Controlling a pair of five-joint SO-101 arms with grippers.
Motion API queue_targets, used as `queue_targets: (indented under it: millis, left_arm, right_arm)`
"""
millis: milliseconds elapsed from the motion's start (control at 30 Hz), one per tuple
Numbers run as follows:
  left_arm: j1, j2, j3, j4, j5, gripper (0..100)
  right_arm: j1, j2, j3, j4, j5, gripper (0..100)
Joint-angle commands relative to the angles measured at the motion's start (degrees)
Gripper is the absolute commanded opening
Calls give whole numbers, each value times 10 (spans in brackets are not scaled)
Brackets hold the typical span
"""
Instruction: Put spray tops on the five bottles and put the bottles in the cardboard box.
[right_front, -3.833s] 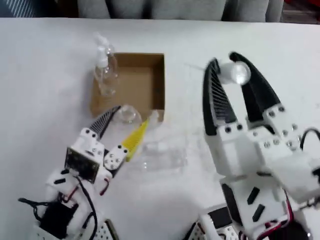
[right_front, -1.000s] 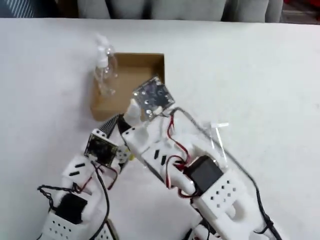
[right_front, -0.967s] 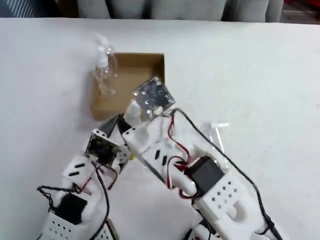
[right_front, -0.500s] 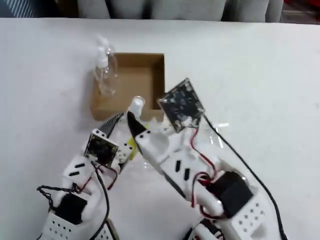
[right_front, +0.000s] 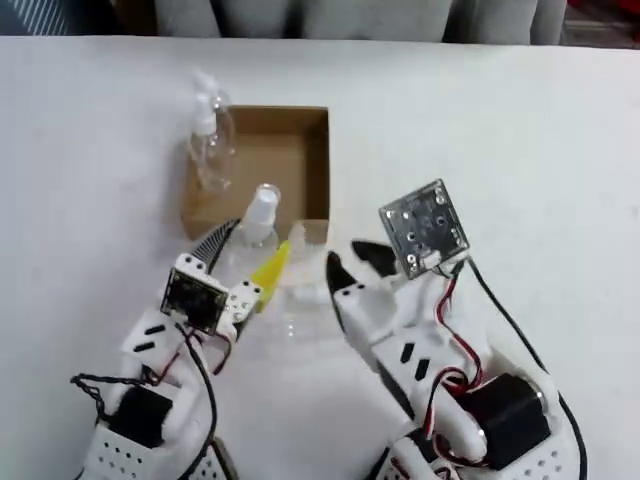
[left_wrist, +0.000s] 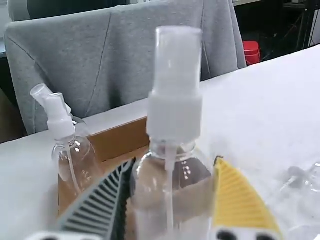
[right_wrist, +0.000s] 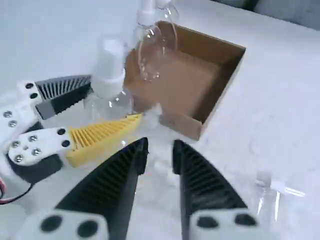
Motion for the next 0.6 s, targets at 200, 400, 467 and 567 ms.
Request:
queue_targets:
  millis: [200,400,467,567]
  left_arm:
    - [-103,-7,-28,-50,156,20]
    - [-120,-3,-28,-100,160,20]
    - [-118,-3,-30,-109,161,20]
    - [-114,-2,-39,-113,161,20]
  right_arm:
    - [-6,4,140,-23,-2,16]
    - [-108,3,222,-86,-4,16]
    - [-148,3,242,-110,-4,16]
    - [-199,3,259,-153,-4,16]
